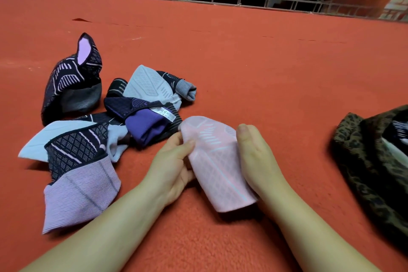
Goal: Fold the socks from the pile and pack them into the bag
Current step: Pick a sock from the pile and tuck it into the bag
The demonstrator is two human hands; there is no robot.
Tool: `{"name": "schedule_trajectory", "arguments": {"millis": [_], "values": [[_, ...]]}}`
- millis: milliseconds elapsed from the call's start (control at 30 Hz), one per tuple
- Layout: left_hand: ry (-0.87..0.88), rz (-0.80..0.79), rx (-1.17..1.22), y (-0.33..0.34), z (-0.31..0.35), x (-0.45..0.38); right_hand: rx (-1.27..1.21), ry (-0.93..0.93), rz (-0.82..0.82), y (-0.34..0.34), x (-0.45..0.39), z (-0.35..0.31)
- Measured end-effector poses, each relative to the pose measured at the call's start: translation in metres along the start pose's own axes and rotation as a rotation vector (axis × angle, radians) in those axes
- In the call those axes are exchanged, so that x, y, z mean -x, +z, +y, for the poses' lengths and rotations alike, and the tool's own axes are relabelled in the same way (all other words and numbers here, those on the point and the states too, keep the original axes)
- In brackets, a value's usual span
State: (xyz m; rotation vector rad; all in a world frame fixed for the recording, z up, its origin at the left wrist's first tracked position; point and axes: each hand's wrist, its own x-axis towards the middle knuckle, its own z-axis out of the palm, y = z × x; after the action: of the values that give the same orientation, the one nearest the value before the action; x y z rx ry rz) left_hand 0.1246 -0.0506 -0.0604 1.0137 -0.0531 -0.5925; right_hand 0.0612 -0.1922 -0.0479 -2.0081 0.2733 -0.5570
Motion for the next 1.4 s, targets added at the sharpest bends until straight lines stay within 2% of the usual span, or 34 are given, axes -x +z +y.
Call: {"name": "schedule_trajectory", "arguments": {"millis": [67, 133, 167, 233, 300, 367, 400, 467, 533, 600, 700, 800, 833, 933, 967, 1067, 1167, 1300, 1400], "values": [[0.056, -0.027, 0.014, 0.0, 0.003, -0.001, -0.016, 0.047, 0.008, -0.005, -0.004, 0.003], [0.097, -0.081, 0.074, -0.002, 0.009, 0.0, -0.275, 0.167, -0.025, -0.007, -0.009, 0.005], [0.119, -0.123, 0.117, -0.003, 0.013, 0.0, -0.405, 0.291, -0.053, -0.008, -0.012, 0.006], [0.137, -0.209, 0.155, -0.005, 0.021, 0.003, -0.597, 0.555, -0.206, -0.012, -0.016, 0.01], [0.126, -0.26, 0.054, -0.006, 0.023, 0.008, -0.741, 0.715, -0.453, -0.014, -0.014, 0.012], [0.139, -0.235, -0.152, -0.006, 0.022, 0.011, -0.891, 0.746, -0.531, -0.012, -0.009, 0.009], [0.12, -0.24, -0.23, -0.006, 0.022, 0.012, -0.965, 0.714, -0.496, -0.01, -0.009, 0.008], [0.022, -0.303, -0.318, -0.007, 0.023, 0.011, -1.044, 0.556, -0.303, -0.006, -0.013, 0.011], [-0.033, -0.273, -0.452, -0.012, 0.025, 0.007, -1.053, 0.366, -0.152, -0.012, -0.018, 0.015], [-0.053, -0.192, -0.6, -0.017, 0.026, 0.002, -1.014, 0.294, -0.092, -0.019, -0.024, 0.021], [-0.122, -0.168, -0.645, -0.023, 0.027, -0.001, -0.781, 0.313, -0.1, -0.024, -0.023, 0.025], [-0.214, -0.266, -0.644, -0.025, 0.028, 0.001, -0.517, 0.262, -0.143, -0.018, -0.02, 0.027], [-0.229, -0.309, -0.665, -0.026, 0.027, 0.001, -0.559, 0.263, -0.128, -0.016, -0.02, 0.024], [-0.246, -0.357, -0.578, -0.026, 0.025, 0.001, -1.109, 0.331, -0.143, -0.013, -0.02, 0.015], [-0.236, -0.341, -0.512, -0.026, 0.024, 0.001, -1.152, 0.389, -0.169, -0.013, -0.019, 0.011], [-0.203, -0.149, -0.353, -0.021, 0.026, -0.003, -0.812, 0.627, -0.315, -0.014, -0.014, 0.007], [-0.145, 0.008, -0.267, -0.024, 0.028, -0.012, -0.631, 0.688, -0.449, -0.012, -0.007, 0.006], [-0.096, -0.04, -0.235, -0.026, 0.029, -0.01, -0.586, 0.579, -0.339, -0.001, -0.004, 0.011], [-0.032, -0.119, -0.358, -0.027, 0.027, -0.009, -0.574, 0.446, -0.262, 0.003, -0.003, 0.011]]}}
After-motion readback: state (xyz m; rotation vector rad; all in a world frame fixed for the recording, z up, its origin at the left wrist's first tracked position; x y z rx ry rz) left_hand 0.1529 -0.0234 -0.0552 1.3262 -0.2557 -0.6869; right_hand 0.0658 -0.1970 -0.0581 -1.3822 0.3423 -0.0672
